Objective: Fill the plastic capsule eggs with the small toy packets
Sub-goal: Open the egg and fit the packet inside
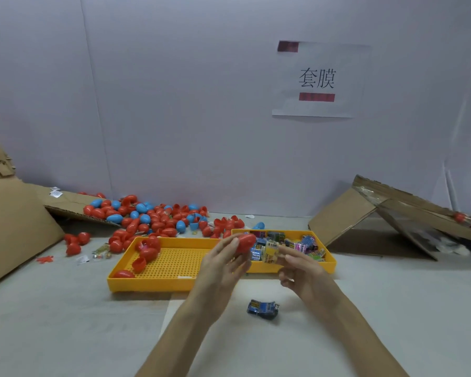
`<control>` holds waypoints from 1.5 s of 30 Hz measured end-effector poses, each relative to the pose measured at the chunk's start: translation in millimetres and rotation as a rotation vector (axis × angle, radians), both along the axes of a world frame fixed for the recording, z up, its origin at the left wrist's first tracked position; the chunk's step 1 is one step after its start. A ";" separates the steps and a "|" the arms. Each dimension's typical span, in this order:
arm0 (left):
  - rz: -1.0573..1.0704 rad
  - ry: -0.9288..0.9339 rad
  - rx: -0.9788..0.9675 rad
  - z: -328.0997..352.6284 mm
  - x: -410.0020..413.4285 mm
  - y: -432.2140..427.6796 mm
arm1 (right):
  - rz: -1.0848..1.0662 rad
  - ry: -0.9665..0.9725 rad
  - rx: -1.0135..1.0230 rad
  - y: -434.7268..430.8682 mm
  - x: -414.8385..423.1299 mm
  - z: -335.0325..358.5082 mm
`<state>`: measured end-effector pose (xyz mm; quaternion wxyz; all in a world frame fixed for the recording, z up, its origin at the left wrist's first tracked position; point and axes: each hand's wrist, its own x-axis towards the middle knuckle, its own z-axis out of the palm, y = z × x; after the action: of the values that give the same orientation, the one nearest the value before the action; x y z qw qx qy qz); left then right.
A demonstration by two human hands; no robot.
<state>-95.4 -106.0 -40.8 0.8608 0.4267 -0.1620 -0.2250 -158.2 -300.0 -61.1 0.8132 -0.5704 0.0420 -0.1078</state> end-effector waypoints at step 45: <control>0.207 -0.277 0.313 -25.8 -8.1 -12.7 | 0.025 -0.003 -0.068 -0.9 0.4 -4.0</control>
<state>-103.5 -118.6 -66.6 0.7722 0.5961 -0.1974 -0.0973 -157.8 -300.9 -65.1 0.7947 -0.5980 0.0302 -0.0997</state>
